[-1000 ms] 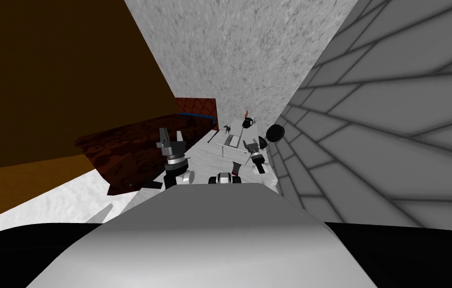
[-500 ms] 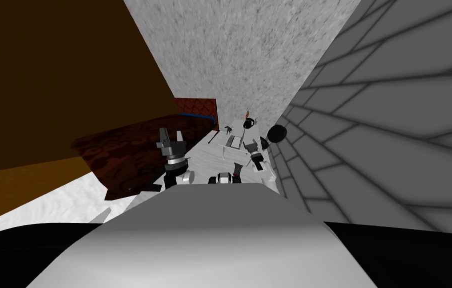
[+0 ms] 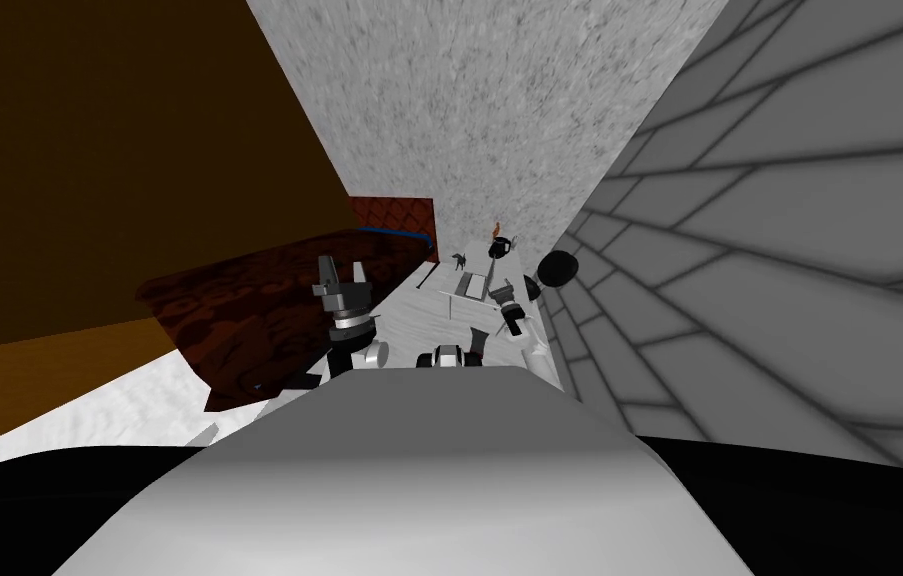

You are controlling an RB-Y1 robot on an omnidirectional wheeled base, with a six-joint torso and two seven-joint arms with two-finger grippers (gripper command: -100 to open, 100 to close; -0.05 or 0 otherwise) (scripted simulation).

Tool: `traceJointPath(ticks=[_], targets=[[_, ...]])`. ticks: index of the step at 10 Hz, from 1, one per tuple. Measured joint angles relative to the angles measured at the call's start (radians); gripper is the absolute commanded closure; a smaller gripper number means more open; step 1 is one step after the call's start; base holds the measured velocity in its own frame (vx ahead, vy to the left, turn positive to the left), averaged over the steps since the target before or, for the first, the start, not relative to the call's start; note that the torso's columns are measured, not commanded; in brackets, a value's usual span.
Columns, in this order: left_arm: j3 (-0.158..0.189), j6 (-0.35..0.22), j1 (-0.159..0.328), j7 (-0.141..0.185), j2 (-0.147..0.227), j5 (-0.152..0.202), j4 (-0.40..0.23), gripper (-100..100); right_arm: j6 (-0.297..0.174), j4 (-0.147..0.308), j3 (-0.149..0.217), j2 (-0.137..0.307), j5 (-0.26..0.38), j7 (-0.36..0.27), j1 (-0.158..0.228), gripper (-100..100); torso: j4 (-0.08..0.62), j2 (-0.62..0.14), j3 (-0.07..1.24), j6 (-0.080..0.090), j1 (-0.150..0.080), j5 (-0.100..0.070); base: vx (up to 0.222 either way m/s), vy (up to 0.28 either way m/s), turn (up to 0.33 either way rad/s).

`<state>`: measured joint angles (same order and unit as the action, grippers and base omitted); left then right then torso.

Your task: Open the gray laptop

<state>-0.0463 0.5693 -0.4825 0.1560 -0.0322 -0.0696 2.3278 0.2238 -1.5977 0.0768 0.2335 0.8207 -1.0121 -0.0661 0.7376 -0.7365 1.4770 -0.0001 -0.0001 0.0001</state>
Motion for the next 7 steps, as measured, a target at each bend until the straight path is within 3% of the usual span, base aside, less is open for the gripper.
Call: traceJointPath(ticks=[7], targets=[[0.000,0.000,0.000,0.000,0.000,0.000,0.000,0,-0.075,0.128,0.016,0.055,0.153,-0.165,0.081,-100,0.001,-0.002,-0.001,0.000,0.000,0.000,0.049,0.062,-0.012]])
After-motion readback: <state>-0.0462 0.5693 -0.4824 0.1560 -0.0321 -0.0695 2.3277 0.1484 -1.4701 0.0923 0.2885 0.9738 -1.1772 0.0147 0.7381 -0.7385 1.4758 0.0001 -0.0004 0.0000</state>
